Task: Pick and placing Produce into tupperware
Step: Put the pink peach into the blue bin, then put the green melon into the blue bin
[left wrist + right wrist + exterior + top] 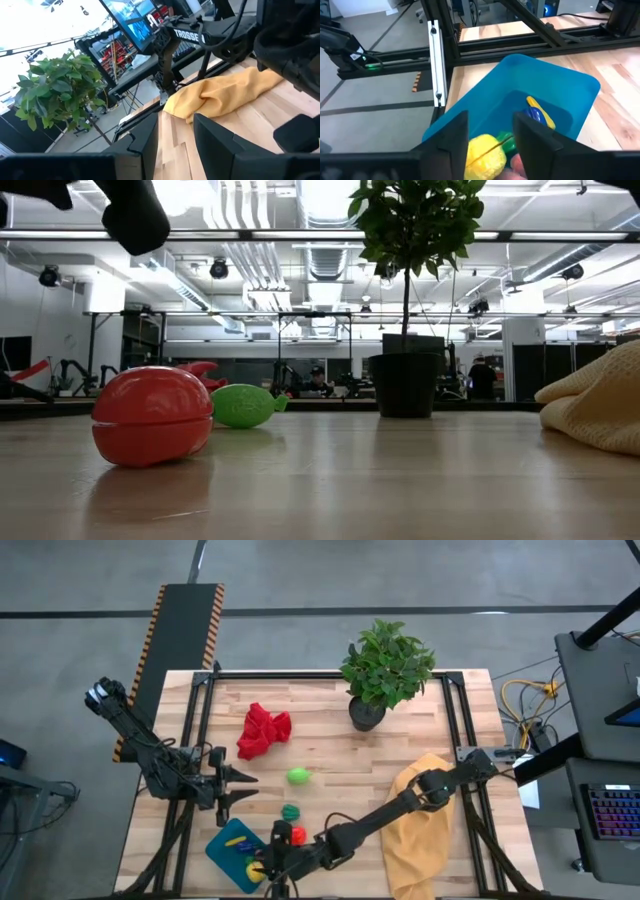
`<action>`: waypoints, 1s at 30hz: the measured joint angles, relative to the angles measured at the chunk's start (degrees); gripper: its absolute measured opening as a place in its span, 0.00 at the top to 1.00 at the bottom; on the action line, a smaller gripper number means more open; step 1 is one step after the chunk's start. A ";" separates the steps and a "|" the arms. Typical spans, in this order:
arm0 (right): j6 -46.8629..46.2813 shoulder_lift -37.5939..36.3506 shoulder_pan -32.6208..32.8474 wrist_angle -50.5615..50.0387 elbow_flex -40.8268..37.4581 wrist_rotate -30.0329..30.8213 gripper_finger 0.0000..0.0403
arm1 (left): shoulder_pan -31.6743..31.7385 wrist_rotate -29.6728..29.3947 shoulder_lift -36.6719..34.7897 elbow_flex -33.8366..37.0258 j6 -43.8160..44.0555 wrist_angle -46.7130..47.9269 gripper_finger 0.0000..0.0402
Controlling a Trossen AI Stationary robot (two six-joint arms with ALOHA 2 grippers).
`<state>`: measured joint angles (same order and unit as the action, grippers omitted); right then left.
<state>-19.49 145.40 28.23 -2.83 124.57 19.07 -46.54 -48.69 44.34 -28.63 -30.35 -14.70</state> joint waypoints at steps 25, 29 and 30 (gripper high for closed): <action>10.27 -11.32 2.01 -41.15 -1.77 10.66 0.61 | 0.00 -0.02 -1.14 -0.61 -1.53 -0.49 0.73; 10.10 -14.38 2.37 -44.30 -5.55 9.56 0.64 | 0.00 0.02 -1.10 -0.61 -5.05 -1.70 0.73; 10.10 -15.84 2.42 -44.39 -7.22 8.39 0.65 | 0.00 0.00 -1.10 -0.61 -5.56 -1.60 0.73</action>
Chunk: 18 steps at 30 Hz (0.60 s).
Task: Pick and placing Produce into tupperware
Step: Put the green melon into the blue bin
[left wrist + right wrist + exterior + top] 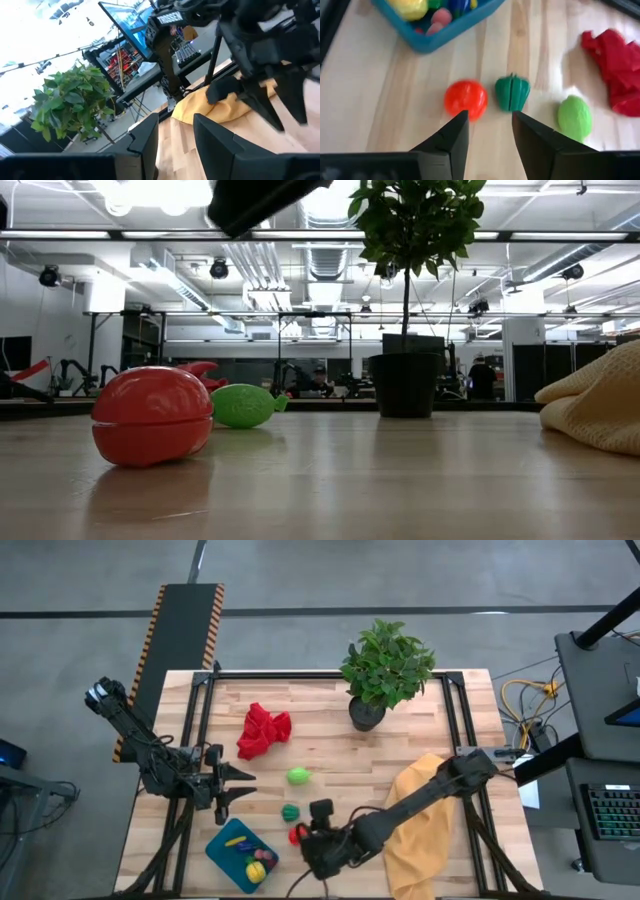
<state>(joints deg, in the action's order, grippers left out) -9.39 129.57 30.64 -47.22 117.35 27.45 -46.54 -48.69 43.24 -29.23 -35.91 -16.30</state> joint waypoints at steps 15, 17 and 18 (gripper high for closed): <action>3.91 -44.28 3.83 33.52 -49.08 -0.51 0.70 | 0.04 -0.03 -0.13 -1.07 -3.97 -1.64 0.73; 4.02 -50.61 3.72 39.71 -58.64 -0.38 0.70 | 0.04 -0.04 -0.17 -1.07 -3.95 -1.88 0.73; 3.87 -53.62 3.46 42.93 -63.50 -0.27 0.70 | 0.04 -0.02 -0.17 -1.07 -3.93 -1.92 0.73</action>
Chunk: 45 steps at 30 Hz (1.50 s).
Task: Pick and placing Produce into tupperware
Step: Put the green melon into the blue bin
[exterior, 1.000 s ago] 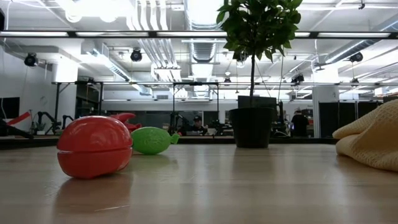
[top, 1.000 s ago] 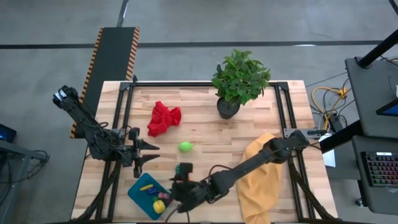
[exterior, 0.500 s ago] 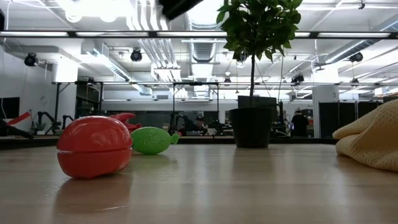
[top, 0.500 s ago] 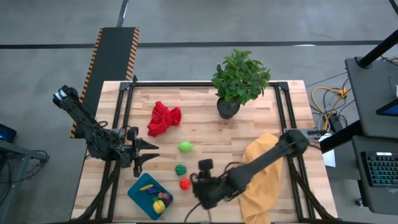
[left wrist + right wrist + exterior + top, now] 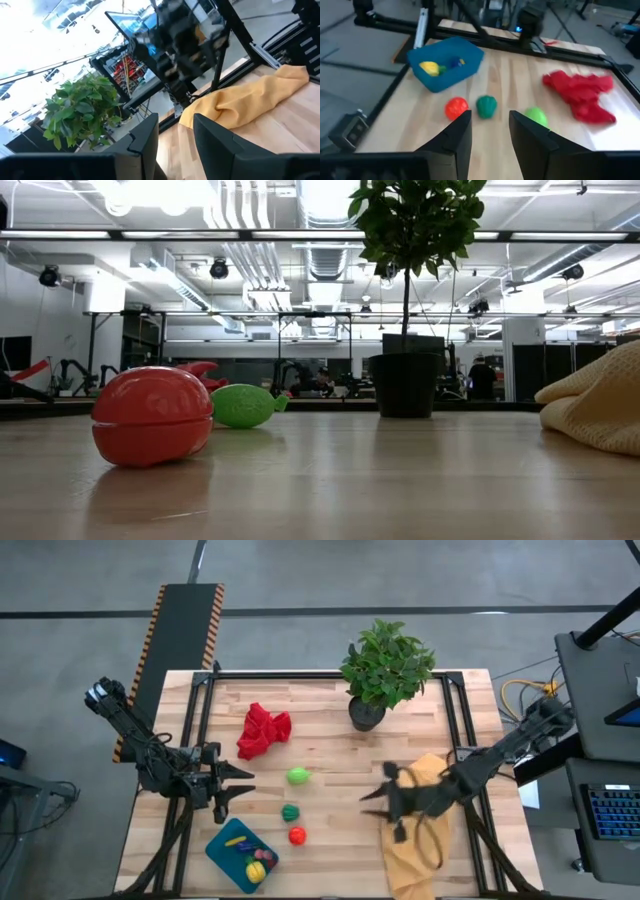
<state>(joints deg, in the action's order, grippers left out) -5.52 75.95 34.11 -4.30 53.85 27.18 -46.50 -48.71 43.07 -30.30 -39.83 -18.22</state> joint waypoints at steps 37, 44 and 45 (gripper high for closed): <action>25.27 -45.54 -1.51 48.70 -48.90 3.98 0.72 | 24.87 -2.08 4.22 0.88 6.62 -7.58 0.73; 26.19 -45.51 -1.51 46.49 -48.47 4.44 0.71 | 32.53 6.85 10.39 -0.94 15.26 -4.57 0.72; 26.66 -45.49 -1.51 46.47 -48.47 4.46 0.71 | 33.48 8.73 11.36 -1.77 17.10 -2.77 0.71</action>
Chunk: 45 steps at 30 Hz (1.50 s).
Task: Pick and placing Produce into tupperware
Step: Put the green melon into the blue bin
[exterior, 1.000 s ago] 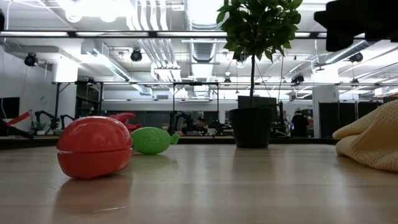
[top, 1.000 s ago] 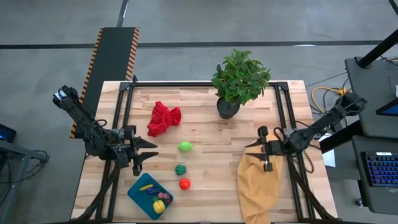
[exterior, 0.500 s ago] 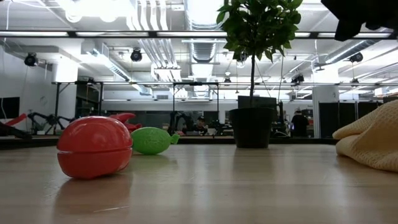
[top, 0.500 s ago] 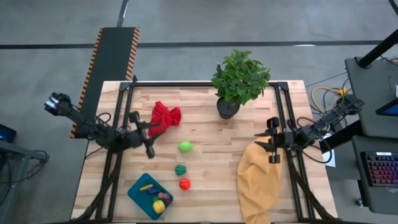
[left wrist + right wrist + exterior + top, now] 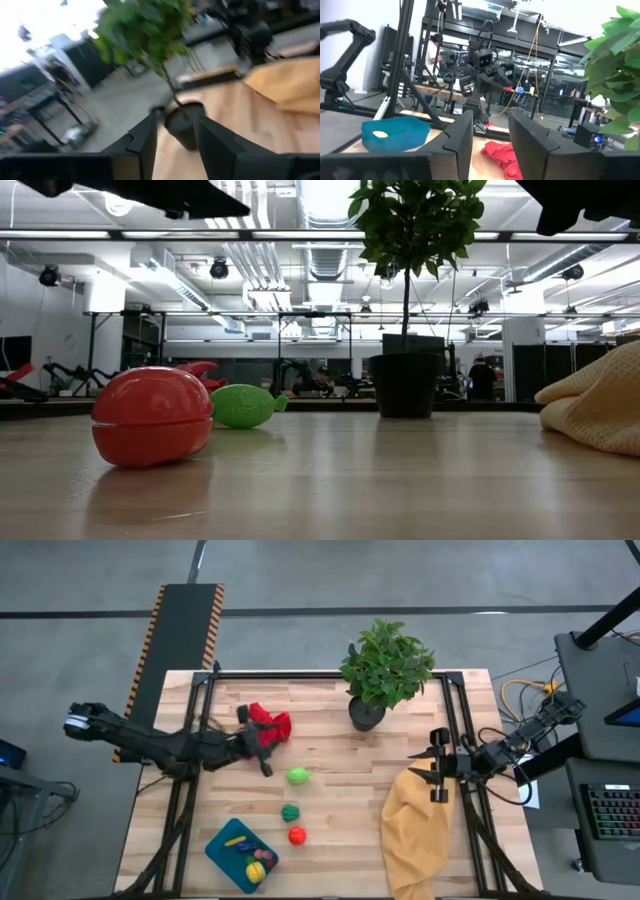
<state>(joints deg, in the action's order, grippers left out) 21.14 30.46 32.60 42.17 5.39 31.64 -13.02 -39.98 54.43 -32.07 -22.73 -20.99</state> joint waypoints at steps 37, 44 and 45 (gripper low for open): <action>4.86 -0.04 -0.02 -0.29 -0.02 3.56 0.75 | 8.43 23.91 30.63 -33.42 32.00 45.96 0.47; 5.06 -0.04 -0.02 -0.29 -0.02 4.61 0.75 | 11.07 34.08 35.92 -36.79 32.58 55.25 0.25; 5.10 -0.04 -0.02 -0.27 -0.02 4.61 0.75 | 11.21 34.13 36.62 -37.24 31.56 56.93 0.23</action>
<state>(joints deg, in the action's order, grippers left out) 26.23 30.41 32.58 41.90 5.37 36.25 -1.81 -5.85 91.05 -69.31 8.83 35.94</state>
